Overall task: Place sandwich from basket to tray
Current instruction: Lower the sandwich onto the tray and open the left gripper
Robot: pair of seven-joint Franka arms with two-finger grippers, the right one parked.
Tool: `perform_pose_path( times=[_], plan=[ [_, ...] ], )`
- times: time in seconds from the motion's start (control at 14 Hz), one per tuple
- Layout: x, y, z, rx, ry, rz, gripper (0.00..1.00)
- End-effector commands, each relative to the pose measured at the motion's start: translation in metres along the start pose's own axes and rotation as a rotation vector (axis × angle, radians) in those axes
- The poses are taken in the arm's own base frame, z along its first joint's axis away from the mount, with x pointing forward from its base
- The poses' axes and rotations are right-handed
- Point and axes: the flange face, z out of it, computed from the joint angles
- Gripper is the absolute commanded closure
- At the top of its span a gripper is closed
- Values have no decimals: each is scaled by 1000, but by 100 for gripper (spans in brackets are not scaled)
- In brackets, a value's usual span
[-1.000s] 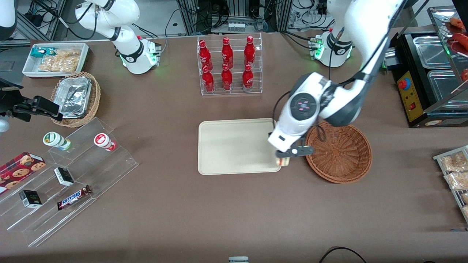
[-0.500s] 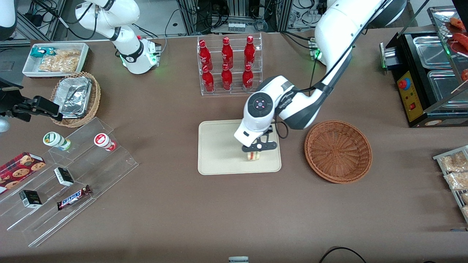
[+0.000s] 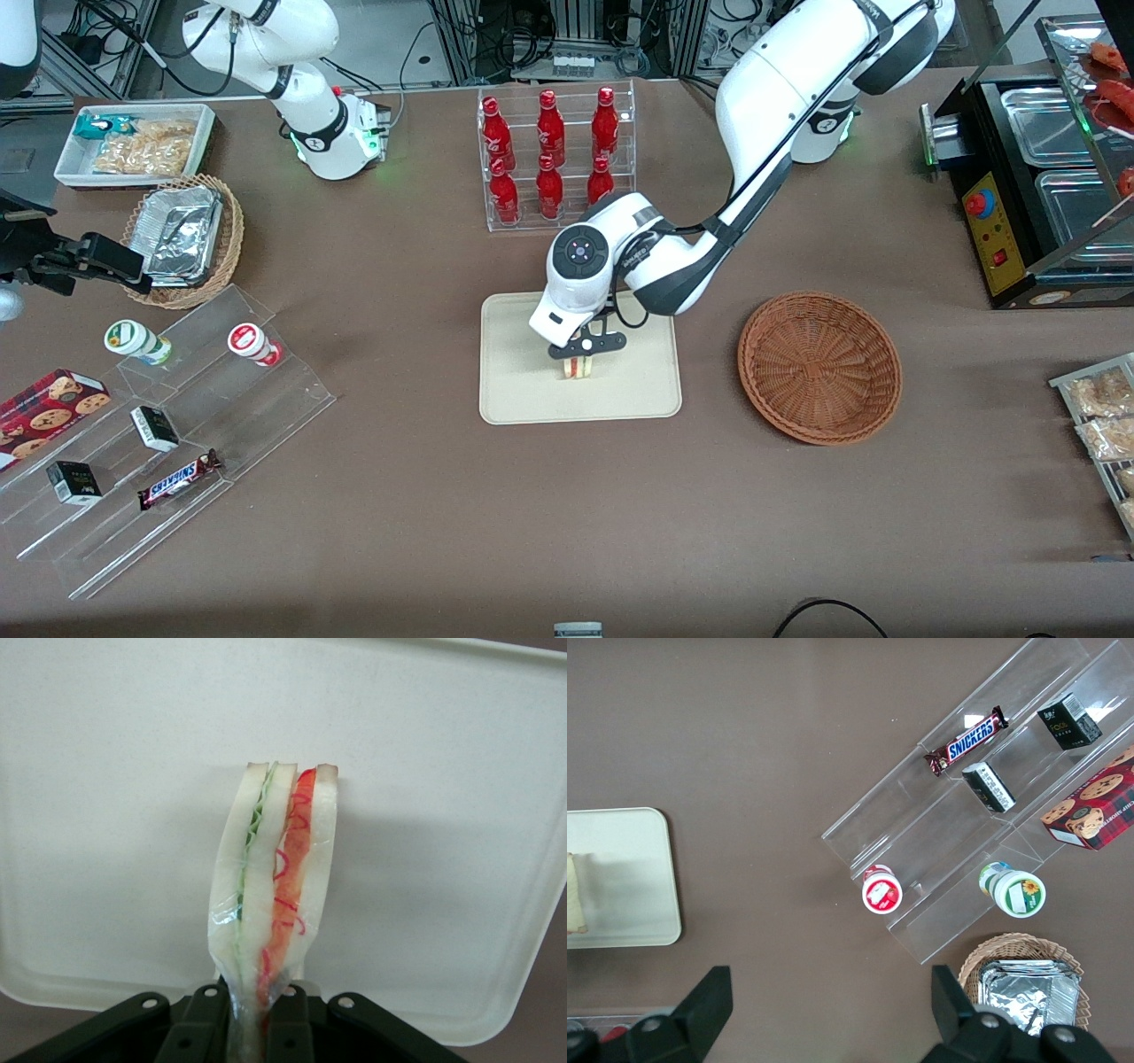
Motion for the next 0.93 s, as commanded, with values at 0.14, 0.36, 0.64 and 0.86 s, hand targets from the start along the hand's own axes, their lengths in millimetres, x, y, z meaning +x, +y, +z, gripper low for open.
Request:
perform_pose_path(
  times=[0.14,0.36,0.64,0.86],
  plan=[
    [6,6,14,-6,13,5,48],
    [11,5,0,-23,28,17,0],
    [12,-4,-61,-6,82,100,0],
    [20,-26,-116,31,130,87,0]
  ],
)
